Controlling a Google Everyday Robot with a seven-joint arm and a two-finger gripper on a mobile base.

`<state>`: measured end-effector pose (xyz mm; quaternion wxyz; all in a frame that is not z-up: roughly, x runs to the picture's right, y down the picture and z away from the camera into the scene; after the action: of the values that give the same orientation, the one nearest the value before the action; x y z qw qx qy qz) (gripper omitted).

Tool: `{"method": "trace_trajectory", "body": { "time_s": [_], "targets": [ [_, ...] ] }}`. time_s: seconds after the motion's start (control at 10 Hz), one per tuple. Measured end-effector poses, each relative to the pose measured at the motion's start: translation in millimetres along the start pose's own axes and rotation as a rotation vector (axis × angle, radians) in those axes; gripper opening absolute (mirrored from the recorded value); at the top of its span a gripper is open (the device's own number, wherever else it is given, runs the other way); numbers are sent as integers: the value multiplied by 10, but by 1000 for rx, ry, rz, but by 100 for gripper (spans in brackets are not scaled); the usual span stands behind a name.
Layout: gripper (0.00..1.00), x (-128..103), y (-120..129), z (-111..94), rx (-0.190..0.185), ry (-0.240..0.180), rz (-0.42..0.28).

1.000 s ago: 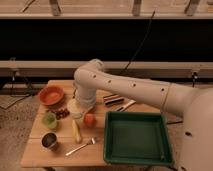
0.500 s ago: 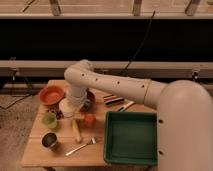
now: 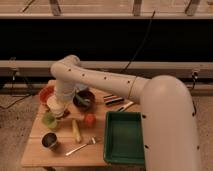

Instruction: Stack cups on top of each other

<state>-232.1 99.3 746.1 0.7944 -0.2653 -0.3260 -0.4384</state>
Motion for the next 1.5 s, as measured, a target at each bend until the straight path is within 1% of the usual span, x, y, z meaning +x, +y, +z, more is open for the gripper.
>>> {"method": "trace_trajectory", "body": {
  "time_s": [0.1, 0.4, 0.6, 0.8, 1.0, 1.1, 1.3, 1.4, 1.5],
  "targets": [
    [0, -61, -106, 36, -2, -10, -25],
    [0, -174, -230, 85, -3, -30, -66],
    [0, -252, -222, 119, -8, -43, -81],
    [0, -308, -168, 201, -17, -58, -84],
    [0, -321, -135, 264, -24, -62, -81],
    [2, -337, -140, 310, -31, -57, -83],
    [18, -354, -159, 371, -36, -46, -79],
    [30, -352, -162, 399, -39, -37, -74],
    [39, -351, -167, 415, -41, -29, -72]
  ]
}}
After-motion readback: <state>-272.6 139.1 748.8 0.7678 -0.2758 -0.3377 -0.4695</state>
